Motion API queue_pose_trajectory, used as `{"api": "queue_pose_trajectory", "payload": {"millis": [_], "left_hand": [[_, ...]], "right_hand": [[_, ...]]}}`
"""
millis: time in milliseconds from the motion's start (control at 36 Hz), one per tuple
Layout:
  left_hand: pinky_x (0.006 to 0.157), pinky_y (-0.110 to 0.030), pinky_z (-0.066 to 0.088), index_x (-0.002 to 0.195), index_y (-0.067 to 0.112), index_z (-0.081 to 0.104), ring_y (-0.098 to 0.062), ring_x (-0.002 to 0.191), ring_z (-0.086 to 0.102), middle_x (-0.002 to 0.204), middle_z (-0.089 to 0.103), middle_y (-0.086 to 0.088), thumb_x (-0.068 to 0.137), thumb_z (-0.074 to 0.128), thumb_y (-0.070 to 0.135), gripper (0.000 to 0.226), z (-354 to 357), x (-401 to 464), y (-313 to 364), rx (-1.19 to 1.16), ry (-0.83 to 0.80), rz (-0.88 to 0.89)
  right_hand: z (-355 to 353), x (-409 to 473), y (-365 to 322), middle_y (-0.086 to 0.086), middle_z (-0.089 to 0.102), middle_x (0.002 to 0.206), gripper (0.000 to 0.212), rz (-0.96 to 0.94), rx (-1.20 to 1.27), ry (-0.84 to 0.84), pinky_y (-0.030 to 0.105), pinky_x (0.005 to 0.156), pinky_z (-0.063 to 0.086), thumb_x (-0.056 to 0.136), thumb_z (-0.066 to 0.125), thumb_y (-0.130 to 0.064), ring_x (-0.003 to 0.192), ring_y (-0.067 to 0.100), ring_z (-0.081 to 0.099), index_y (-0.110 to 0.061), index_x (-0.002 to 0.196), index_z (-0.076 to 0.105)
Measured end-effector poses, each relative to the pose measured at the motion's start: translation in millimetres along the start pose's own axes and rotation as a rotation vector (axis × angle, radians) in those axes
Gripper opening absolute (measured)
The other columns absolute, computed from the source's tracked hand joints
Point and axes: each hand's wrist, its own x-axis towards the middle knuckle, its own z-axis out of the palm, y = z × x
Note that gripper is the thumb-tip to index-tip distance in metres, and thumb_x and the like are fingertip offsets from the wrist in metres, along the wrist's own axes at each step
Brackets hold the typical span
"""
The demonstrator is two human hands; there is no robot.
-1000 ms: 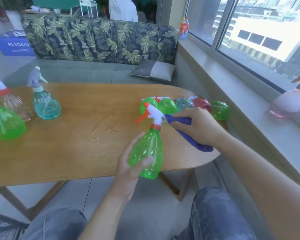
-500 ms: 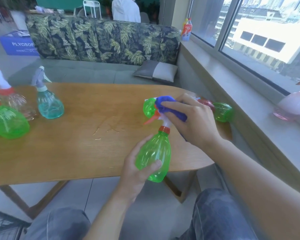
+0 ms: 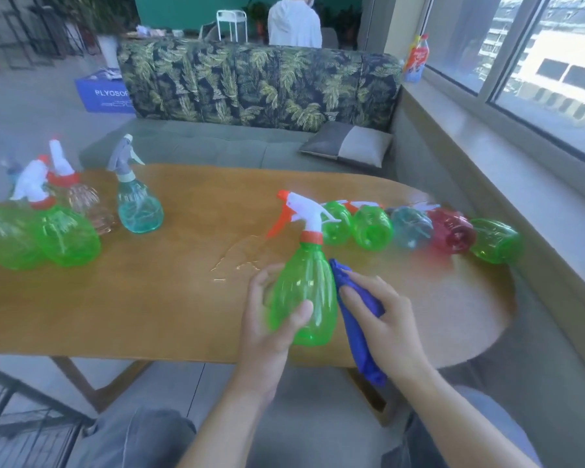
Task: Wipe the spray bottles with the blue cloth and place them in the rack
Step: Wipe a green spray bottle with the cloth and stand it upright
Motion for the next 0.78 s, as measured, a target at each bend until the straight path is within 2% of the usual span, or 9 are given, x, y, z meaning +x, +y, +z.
{"api": "queue_pose_trajectory", "payload": {"millis": [83,167,222,333,389,472,583,667,778], "left_hand": [[0.119,-0.066,0.042,0.138,0.039,0.064,-0.028,0.143,0.056,0.149,0.063,0.004,0.085,0.08,0.046,0.056,4,4,-8,0.013,-0.014,-0.018],[0.121,-0.071,0.036,0.141,0.041,0.062,-0.03,0.146,0.053,0.152,0.061,0.003,0.089,0.073,0.048,0.054,8,5,-15,0.045,-0.048,-0.037],[0.121,-0.068,0.037,0.141,0.042,0.06,-0.029,0.144,0.054,0.15,0.061,0.003,0.089,0.067,0.047,0.053,10,4,-16,0.058,-0.056,-0.033],[0.116,-0.036,0.046,0.148,0.034,0.051,-0.016,0.142,0.055,0.149,0.059,0.011,0.084,0.078,0.049,0.072,12,5,-19,0.207,-0.073,0.045],[0.115,-0.035,0.047,0.15,0.029,0.051,-0.02,0.142,0.056,0.149,0.061,0.008,0.078,0.086,0.047,0.082,12,7,-21,0.243,-0.097,0.049],[0.111,-0.022,0.045,0.149,0.027,0.053,-0.013,0.14,0.057,0.145,0.064,0.014,0.079,0.085,0.043,0.079,14,6,-22,0.273,-0.105,0.078],[0.121,-0.044,0.043,0.151,0.031,0.053,-0.013,0.144,0.054,0.15,0.062,0.012,0.086,0.071,0.045,0.069,14,5,-24,0.193,-0.054,0.07],[0.121,-0.056,0.042,0.148,0.039,0.055,-0.021,0.143,0.056,0.15,0.063,0.005,0.087,0.064,0.047,0.063,15,1,-21,0.1,-0.067,-0.003],[0.118,-0.04,0.047,0.153,0.04,0.05,-0.011,0.143,0.057,0.149,0.064,0.013,0.082,0.08,0.057,0.079,17,-1,-19,0.149,-0.099,-0.029]], "right_hand": [[4,-7,11,-0.003,0.077,0.113,0.024,0.115,0.202,0.005,0.033,0.1,0.053,0.1,0.066,-0.016,0.111,0.016,0.07,-0.026,0.119,0.077],[5,-12,16,-0.003,0.077,0.117,0.025,0.191,0.307,0.014,0.039,0.099,0.052,0.1,0.065,-0.022,0.111,0.017,0.071,-0.029,0.121,0.077],[6,-13,15,-0.004,0.078,0.113,0.025,0.215,0.338,0.036,0.037,0.091,0.051,0.099,0.066,-0.026,0.102,0.015,0.071,-0.032,0.12,0.078],[5,-14,12,0.002,0.077,0.108,0.024,0.208,0.356,0.036,0.03,0.079,0.053,0.1,0.067,-0.023,0.089,0.015,0.069,-0.033,0.118,0.079],[2,-15,12,-0.001,0.077,0.114,0.024,0.192,0.341,0.036,0.027,0.088,0.055,0.1,0.067,-0.019,0.103,0.014,0.072,-0.029,0.119,0.078],[-2,-17,10,-0.003,0.076,0.118,0.024,0.176,0.325,0.027,0.023,0.096,0.053,0.101,0.066,-0.015,0.114,0.012,0.07,-0.025,0.12,0.077],[-5,-17,11,-0.002,0.076,0.114,0.023,0.203,0.301,0.024,0.027,0.092,0.055,0.101,0.067,-0.018,0.108,0.017,0.071,-0.027,0.12,0.077],[-5,-17,13,-0.005,0.077,0.116,0.024,0.227,0.298,-0.002,0.039,0.104,0.053,0.101,0.067,-0.017,0.113,0.014,0.07,-0.026,0.121,0.077],[-6,-19,9,-0.007,0.076,0.118,0.025,0.207,0.313,-0.009,0.036,0.105,0.051,0.101,0.067,-0.016,0.117,0.012,0.069,-0.025,0.123,0.076]]}}
